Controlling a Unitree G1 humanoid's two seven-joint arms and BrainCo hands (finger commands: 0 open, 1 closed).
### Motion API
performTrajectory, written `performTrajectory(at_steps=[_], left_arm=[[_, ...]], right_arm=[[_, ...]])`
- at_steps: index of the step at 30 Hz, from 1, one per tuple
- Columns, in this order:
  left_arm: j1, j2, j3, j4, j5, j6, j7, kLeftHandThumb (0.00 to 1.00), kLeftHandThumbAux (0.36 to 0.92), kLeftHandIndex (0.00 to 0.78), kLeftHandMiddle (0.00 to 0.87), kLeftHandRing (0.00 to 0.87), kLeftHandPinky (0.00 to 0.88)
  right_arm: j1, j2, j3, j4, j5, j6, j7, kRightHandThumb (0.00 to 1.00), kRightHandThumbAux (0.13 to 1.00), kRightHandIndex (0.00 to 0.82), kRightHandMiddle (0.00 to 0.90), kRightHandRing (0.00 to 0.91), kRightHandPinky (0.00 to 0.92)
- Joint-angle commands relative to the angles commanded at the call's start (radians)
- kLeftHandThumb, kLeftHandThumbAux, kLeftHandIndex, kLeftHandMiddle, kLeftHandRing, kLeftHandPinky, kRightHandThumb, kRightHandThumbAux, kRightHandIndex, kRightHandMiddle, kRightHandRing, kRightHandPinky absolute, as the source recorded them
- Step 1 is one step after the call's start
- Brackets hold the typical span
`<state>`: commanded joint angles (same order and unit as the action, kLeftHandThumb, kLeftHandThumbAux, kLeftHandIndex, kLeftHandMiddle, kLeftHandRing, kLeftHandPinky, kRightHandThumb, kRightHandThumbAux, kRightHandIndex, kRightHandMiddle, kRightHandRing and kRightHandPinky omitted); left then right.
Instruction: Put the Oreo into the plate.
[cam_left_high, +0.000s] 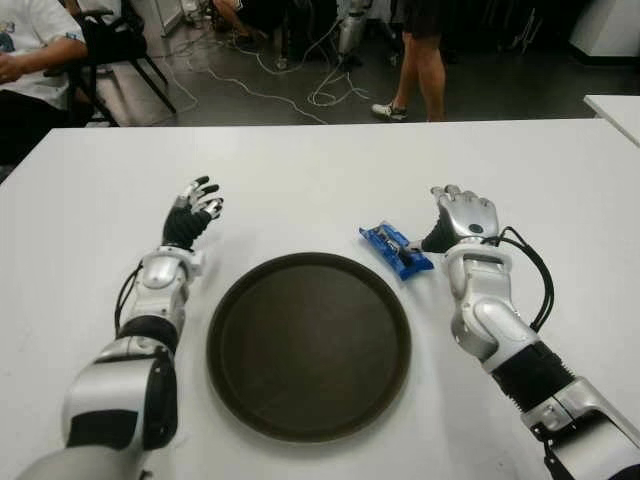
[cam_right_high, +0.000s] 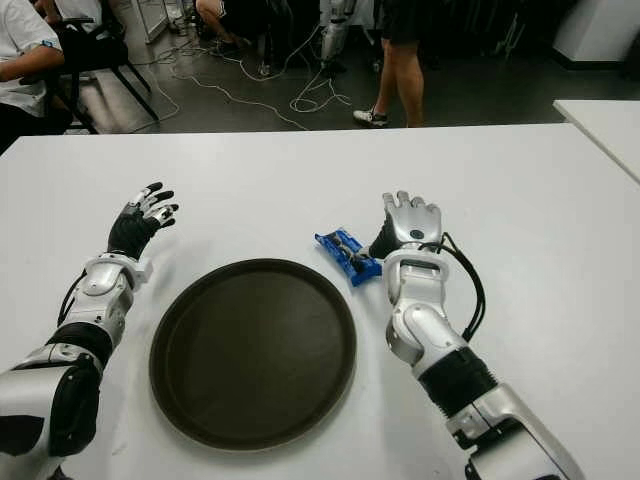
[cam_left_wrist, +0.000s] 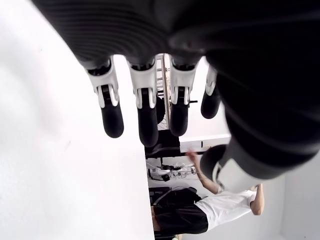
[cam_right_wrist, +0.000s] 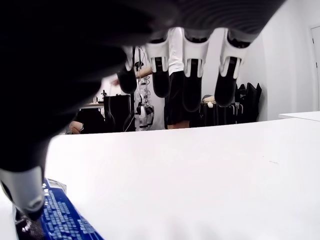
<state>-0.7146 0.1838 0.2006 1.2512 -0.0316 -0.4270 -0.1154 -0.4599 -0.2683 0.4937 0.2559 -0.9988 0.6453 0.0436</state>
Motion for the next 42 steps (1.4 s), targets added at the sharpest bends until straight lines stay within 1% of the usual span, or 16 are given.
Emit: performTrajectory(at_steps=[4,8,12,18,26,30,37,42], left_arm=[[-0.002,0.000,-0.001,0.001,0.002,0.004,0.003,0.155,0.708,0.091,0.173,0.185,0.199],[-0.005,0.001,0.001,0.003,-0.001,0.010,0.001,0.154,0.691,0.091,0.176,0.187,0.195],[-0.005,0.001,-0.001,0.004,0.001,0.009,0.002,0.154,0.692,0.091,0.173,0.182,0.189],[-0.004,0.000,-0.001,0.005,0.001,0.007,0.003,0.159,0.694,0.092,0.171,0.176,0.187],[-0.003,-0.002,-0.002,0.001,0.002,0.007,0.004,0.150,0.693,0.094,0.168,0.171,0.173],[-0.003,-0.003,0.001,0.001,-0.002,0.007,0.002,0.152,0.700,0.102,0.173,0.176,0.186],[-0.004,-0.005,0.004,0.003,-0.004,0.006,0.003,0.168,0.703,0.112,0.186,0.192,0.202],[-0.004,-0.006,0.001,0.002,0.000,0.005,0.008,0.166,0.703,0.106,0.184,0.192,0.205]], right_arm=[[-0.005,0.006,-0.005,0.018,0.006,-0.013,-0.012,0.000,0.581,0.095,0.116,0.157,0.214],[-0.010,0.009,-0.008,0.029,0.007,-0.022,-0.014,0.000,0.593,0.089,0.115,0.156,0.208],[-0.017,0.012,-0.011,0.042,0.010,-0.031,-0.014,0.000,0.603,0.095,0.125,0.175,0.236],[-0.033,0.016,-0.014,0.063,0.012,-0.047,-0.015,0.000,0.602,0.116,0.141,0.182,0.231],[-0.057,0.022,-0.011,0.090,0.007,-0.067,-0.021,0.000,0.599,0.105,0.128,0.171,0.220],[-0.075,0.033,-0.009,0.101,0.008,-0.073,-0.025,0.000,0.607,0.105,0.133,0.180,0.238],[-0.084,0.045,-0.011,0.102,0.012,-0.077,-0.020,0.000,0.612,0.098,0.136,0.185,0.244],[-0.083,0.049,-0.014,0.098,0.014,-0.080,-0.020,0.000,0.616,0.117,0.154,0.201,0.265]])
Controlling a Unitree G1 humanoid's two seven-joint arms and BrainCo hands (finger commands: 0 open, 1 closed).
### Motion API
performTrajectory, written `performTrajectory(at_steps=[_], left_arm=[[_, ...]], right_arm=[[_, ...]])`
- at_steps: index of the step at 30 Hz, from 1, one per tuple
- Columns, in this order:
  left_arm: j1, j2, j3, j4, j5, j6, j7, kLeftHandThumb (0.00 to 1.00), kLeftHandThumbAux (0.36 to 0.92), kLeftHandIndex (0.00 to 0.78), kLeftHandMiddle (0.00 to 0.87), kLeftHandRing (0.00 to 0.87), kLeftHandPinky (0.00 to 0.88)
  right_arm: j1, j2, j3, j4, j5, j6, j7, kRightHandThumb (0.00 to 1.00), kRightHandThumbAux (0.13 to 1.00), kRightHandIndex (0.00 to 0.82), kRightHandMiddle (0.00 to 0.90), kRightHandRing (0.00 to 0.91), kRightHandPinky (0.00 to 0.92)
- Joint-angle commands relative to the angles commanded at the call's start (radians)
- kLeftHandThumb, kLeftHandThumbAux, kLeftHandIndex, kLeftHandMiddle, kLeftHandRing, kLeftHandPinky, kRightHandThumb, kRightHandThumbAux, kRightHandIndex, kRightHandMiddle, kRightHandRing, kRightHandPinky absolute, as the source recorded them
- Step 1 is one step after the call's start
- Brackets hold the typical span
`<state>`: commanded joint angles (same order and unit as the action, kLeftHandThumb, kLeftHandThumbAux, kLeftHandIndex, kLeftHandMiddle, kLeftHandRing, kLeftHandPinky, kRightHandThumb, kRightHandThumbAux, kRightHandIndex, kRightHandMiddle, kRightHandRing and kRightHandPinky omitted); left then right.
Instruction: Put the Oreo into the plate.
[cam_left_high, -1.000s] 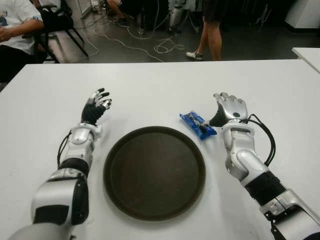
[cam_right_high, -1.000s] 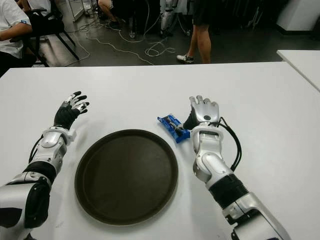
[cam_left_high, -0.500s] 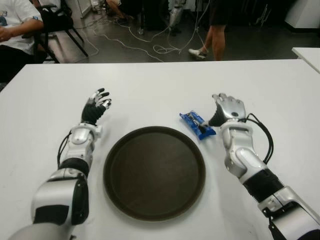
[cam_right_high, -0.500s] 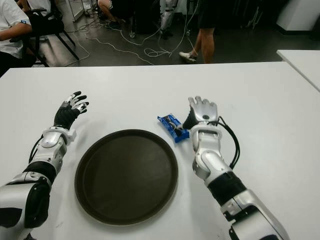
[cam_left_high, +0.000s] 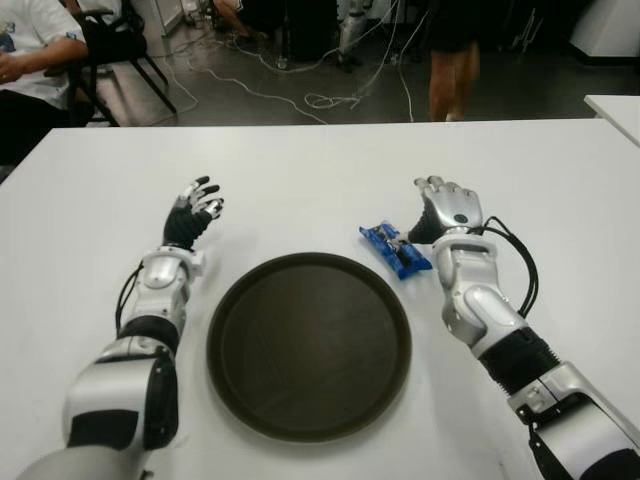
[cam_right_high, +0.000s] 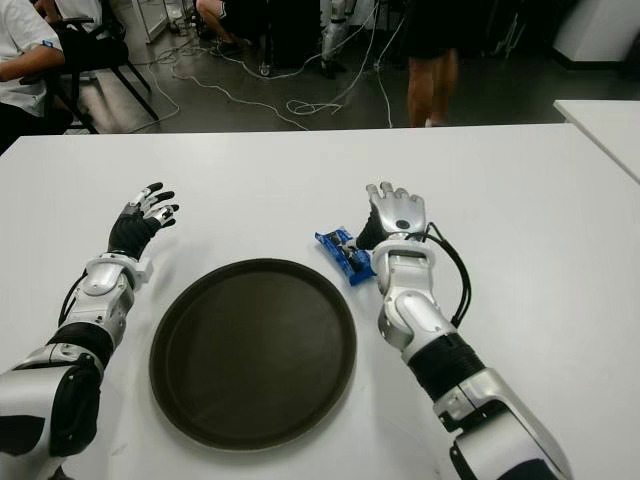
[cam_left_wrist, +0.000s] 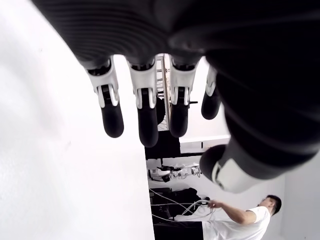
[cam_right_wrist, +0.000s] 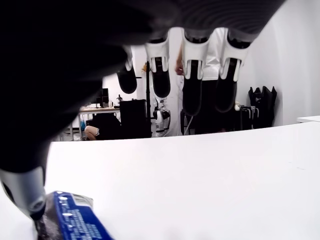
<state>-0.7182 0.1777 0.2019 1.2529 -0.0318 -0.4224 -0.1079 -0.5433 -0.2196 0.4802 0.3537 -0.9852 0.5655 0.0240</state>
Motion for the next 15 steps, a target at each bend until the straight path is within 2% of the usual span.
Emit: performTrajectory(at_steps=[7,15], left_arm=[[-0.001,-0.002,0.002,-0.001,-0.003,0.005,0.001,0.164,0.698,0.099,0.180,0.188,0.201],[-0.001,0.002,0.000,0.001,0.002,0.010,0.001,0.155,0.697,0.097,0.175,0.182,0.197]], right_arm=[[-0.012,0.007,-0.008,0.033,0.015,-0.008,-0.011,0.000,0.636,0.138,0.170,0.215,0.268],[-0.021,0.005,-0.006,0.045,0.022,-0.006,-0.002,0.000,0.625,0.109,0.141,0.182,0.238]])
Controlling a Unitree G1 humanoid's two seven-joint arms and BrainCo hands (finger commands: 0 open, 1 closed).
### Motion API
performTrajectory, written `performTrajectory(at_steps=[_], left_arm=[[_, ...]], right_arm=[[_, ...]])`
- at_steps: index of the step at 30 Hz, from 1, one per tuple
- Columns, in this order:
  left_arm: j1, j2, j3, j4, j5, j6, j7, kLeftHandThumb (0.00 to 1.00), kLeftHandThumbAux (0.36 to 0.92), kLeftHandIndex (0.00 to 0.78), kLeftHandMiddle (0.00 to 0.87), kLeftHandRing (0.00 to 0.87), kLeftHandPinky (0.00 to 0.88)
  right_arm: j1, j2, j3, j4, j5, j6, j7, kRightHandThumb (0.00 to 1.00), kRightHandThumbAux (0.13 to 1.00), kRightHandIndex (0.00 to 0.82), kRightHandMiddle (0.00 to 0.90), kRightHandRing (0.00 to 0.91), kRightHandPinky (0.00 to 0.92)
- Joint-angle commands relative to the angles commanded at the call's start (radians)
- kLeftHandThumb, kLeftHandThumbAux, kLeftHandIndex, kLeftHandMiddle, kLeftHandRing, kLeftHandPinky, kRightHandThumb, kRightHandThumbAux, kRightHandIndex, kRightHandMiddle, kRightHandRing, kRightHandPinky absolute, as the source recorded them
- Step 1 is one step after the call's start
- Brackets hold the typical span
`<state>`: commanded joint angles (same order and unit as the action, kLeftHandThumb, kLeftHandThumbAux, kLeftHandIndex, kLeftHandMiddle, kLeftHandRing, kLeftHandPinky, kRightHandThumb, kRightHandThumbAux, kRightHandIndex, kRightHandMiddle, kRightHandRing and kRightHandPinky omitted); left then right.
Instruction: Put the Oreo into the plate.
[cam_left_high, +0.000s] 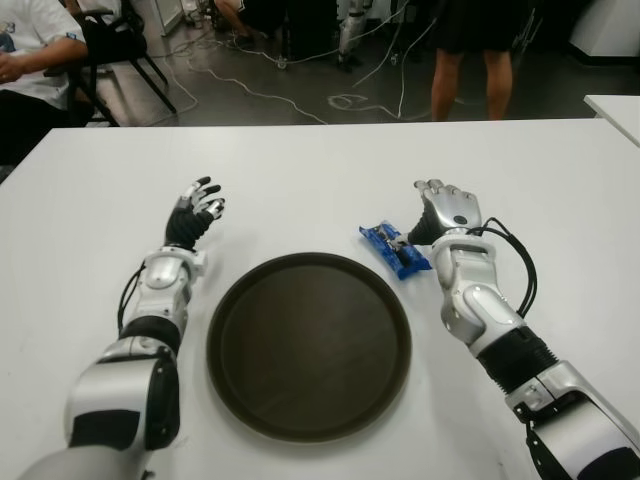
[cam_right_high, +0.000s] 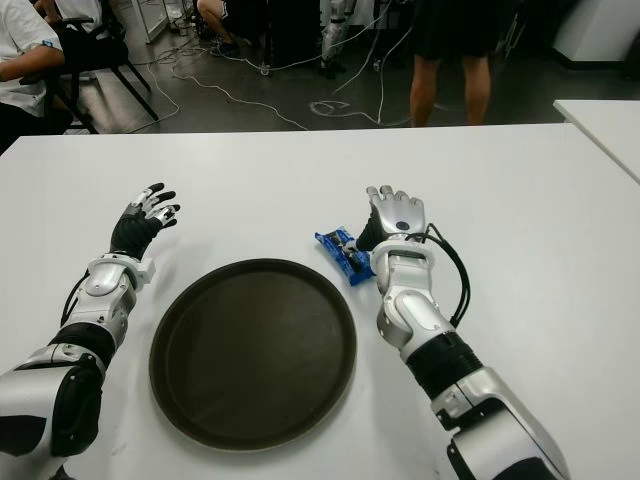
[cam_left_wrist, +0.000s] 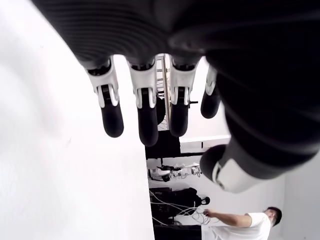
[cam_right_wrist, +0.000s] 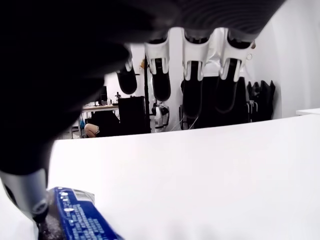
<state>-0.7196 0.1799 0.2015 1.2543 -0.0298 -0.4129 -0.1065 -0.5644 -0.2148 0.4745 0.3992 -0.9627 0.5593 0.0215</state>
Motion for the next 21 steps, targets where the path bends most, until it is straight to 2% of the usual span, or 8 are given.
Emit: performTrajectory(at_steps=[13,21], left_arm=[[0.005,0.004,-0.012,-0.003,0.011,-0.014,0.002,0.153,0.705,0.098,0.171,0.172,0.184],[0.006,0.003,-0.009,-0.002,0.008,-0.017,-0.001,0.148,0.701,0.103,0.170,0.173,0.190]], right_arm=[[-0.014,0.006,-0.007,0.026,0.020,-0.001,0.000,0.000,0.626,0.096,0.128,0.172,0.224],[-0.023,0.010,-0.007,0.044,0.026,-0.002,0.005,0.000,0.628,0.125,0.140,0.184,0.239]])
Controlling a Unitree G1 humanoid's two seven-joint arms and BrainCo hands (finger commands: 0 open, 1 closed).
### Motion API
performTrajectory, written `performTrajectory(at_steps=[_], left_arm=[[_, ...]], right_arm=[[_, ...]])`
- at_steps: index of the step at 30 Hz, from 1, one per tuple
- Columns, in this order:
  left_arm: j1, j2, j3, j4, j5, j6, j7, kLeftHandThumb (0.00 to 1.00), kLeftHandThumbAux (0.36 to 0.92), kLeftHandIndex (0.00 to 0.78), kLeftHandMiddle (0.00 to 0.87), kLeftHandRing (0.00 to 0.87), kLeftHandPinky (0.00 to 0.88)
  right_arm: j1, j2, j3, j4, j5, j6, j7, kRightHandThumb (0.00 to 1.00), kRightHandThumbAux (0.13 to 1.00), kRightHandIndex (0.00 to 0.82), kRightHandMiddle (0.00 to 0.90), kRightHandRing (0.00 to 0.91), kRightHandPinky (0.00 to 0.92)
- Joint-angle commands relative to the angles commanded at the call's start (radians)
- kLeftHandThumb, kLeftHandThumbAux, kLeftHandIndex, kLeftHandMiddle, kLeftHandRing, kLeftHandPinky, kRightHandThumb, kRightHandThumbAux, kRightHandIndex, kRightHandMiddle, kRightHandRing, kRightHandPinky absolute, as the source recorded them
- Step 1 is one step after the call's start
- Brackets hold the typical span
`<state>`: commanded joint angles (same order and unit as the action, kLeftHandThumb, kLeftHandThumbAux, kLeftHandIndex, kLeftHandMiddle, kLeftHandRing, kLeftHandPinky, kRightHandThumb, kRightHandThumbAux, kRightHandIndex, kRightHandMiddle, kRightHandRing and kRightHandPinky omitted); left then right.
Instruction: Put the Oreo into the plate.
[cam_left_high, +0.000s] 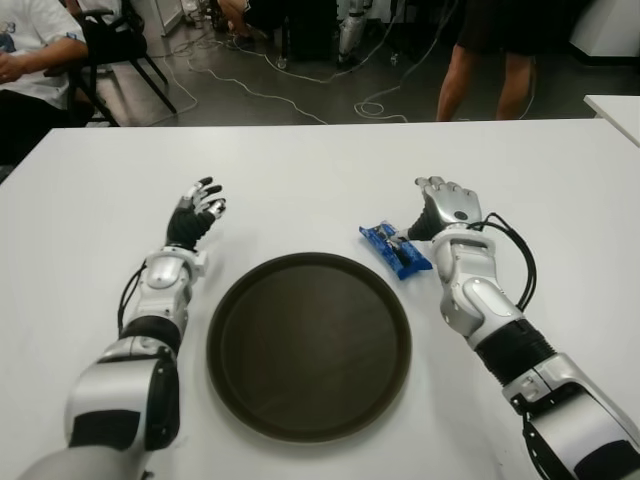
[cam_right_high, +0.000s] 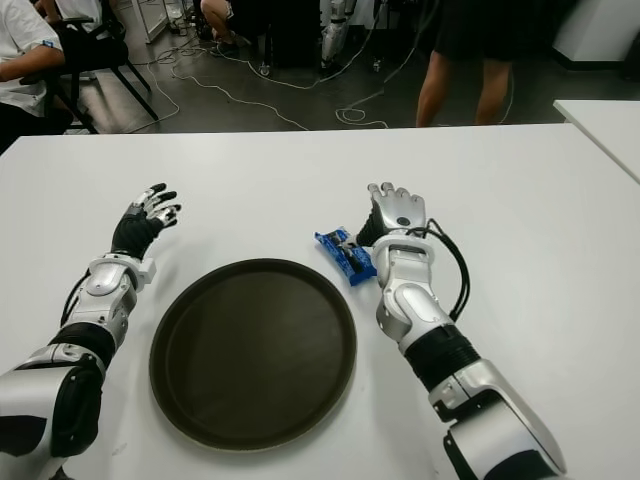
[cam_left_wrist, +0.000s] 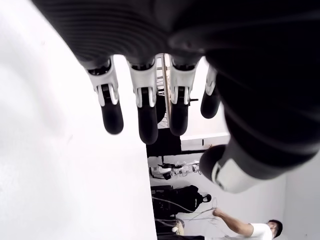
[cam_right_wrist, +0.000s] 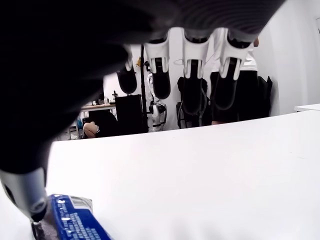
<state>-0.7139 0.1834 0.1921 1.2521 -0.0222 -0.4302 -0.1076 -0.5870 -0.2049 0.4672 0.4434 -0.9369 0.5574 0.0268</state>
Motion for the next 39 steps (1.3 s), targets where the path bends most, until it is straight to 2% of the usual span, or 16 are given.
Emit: performTrajectory(at_steps=[11,21,39], left_arm=[[0.000,-0.001,0.000,-0.001,0.000,0.003,0.003,0.146,0.690,0.098,0.179,0.183,0.179],[-0.001,0.001,-0.007,0.003,0.009,0.002,0.013,0.151,0.685,0.103,0.181,0.186,0.198],[0.000,0.002,-0.010,0.002,0.005,0.001,0.008,0.134,0.698,0.099,0.171,0.168,0.172]], right_arm=[[-0.009,0.001,0.000,0.028,0.022,-0.023,0.004,0.000,0.622,0.107,0.132,0.173,0.221],[-0.018,0.003,-0.013,0.059,0.071,-0.064,-0.012,0.000,0.648,0.161,0.164,0.199,0.235],[-0.037,0.006,-0.013,0.094,0.101,-0.068,-0.014,0.000,0.644,0.164,0.158,0.191,0.230]])
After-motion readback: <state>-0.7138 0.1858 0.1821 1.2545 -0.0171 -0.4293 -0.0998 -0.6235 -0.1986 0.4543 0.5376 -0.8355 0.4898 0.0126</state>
